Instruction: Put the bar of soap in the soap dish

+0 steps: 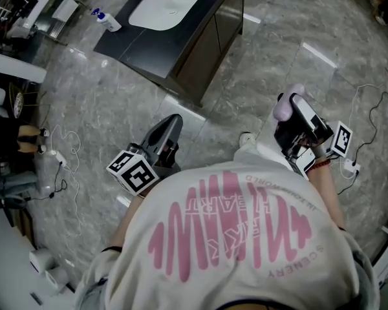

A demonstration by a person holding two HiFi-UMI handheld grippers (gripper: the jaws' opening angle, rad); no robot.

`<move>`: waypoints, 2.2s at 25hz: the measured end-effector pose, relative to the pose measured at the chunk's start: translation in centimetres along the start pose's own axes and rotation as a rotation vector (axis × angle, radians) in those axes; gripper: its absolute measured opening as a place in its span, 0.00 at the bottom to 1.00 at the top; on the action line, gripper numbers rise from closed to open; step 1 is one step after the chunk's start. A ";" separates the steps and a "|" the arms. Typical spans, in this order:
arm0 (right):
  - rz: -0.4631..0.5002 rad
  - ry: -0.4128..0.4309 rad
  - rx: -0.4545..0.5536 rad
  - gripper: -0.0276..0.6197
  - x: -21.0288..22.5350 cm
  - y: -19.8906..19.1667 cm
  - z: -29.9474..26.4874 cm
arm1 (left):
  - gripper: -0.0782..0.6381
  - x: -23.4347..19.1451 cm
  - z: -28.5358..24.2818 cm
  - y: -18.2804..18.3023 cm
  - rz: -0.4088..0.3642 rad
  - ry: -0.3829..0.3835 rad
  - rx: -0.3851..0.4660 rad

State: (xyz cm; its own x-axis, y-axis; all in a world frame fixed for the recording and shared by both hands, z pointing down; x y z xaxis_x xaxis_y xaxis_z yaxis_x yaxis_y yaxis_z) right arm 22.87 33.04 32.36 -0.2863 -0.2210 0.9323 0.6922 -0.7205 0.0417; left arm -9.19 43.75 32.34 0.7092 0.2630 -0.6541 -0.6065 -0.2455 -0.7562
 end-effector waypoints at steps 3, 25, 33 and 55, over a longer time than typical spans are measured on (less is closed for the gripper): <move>-0.006 -0.010 -0.008 0.37 0.4 2.1 -1.1 | 0.12 0.1 -2.3 -0.1 0.009 0.003 0.001; -0.038 -0.029 -0.105 0.37 3.1 14.0 -6.4 | 0.12 1.0 -14.3 -0.5 -0.006 0.057 0.057; -0.030 -0.017 -0.128 0.37 3.5 16.5 -8.2 | 0.12 1.0 -16.2 -0.8 -0.007 0.068 0.079; -0.013 0.004 -0.104 0.37 4.5 18.1 -10.6 | 0.12 0.6 -21.2 0.7 -0.016 -0.025 0.099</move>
State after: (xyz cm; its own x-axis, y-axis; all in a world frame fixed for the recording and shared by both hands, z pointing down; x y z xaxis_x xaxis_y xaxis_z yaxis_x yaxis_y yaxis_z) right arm 27.11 12.00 33.53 -0.2974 -0.2140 0.9305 0.6160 -0.7876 0.0158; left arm -1.53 23.98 31.72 0.7108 0.2899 -0.6409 -0.6283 -0.1478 -0.7638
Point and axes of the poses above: the fingertips, and each gripper's own axes: z backward along the fingers, x to its right, y out of its top, the point moved 6 cm from there along z, backward along the fingers, and after that the axes turned 13 degrees about x, right-handed, at the moved point
